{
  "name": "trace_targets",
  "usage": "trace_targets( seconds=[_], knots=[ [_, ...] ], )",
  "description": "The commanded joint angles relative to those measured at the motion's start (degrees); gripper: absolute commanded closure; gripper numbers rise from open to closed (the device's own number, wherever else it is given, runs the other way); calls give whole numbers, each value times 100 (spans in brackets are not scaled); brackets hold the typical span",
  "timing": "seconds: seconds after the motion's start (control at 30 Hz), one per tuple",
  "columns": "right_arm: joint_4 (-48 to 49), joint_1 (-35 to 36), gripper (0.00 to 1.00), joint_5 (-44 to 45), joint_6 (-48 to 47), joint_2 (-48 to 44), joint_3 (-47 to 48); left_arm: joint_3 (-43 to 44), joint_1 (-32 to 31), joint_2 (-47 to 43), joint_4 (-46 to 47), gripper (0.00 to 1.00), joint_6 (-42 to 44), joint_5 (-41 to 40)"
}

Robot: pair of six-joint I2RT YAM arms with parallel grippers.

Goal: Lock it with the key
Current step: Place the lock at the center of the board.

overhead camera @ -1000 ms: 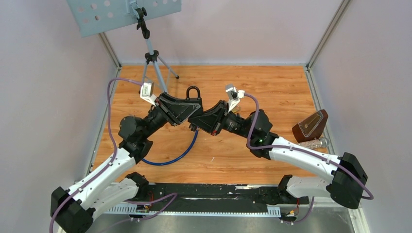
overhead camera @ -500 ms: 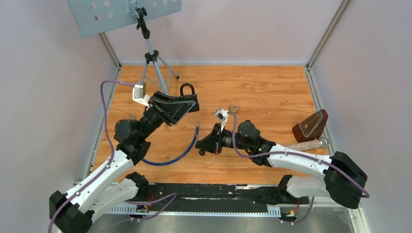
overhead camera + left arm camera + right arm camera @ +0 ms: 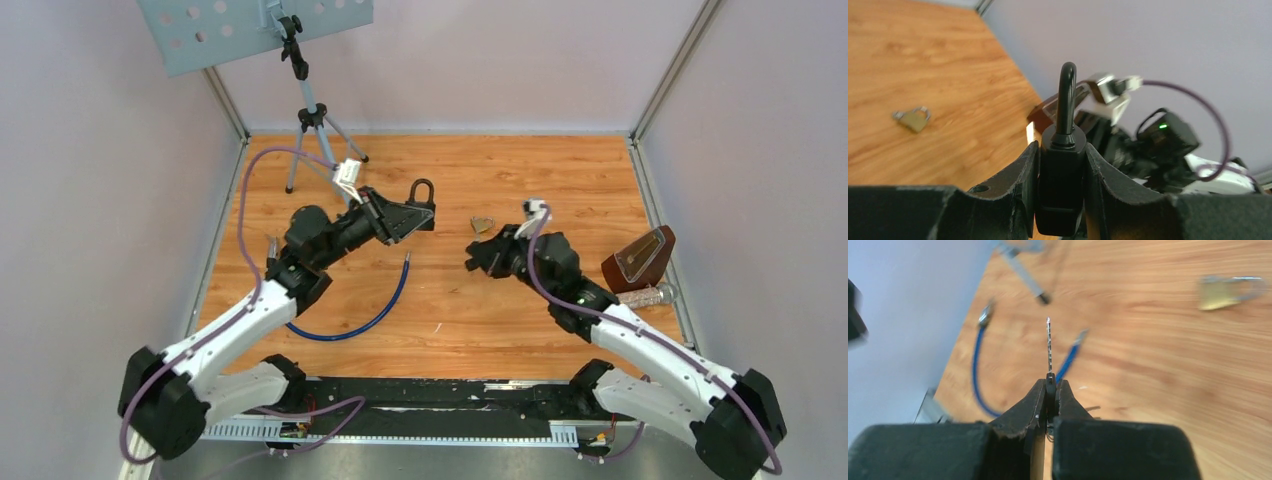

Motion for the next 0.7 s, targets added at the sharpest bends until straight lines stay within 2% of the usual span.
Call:
trace_targets(
  seconds=[0.0, 0.13, 0.33, 0.43, 0.67],
  knots=[
    [-1437, -963, 100, 1127, 543, -537, 24, 459, -144, 1125, 176, 100, 261, 120],
    [-2059, -1884, 100, 1010, 699, -684, -12, 1034, -444, 2698, 437, 100, 386, 386],
    [-2199, -2758, 100, 698, 703, -470, -243, 2370, -944, 5197, 728, 100, 271, 847],
    [-2200, -2998, 100, 624, 693, -357, -371, 2906, -1234, 5912, 1077, 100, 38, 1023],
    [-2184, -3271, 100, 656, 766, -240, -726, 3261, -1710, 7037, 1606, 100, -322, 957]
  ],
)
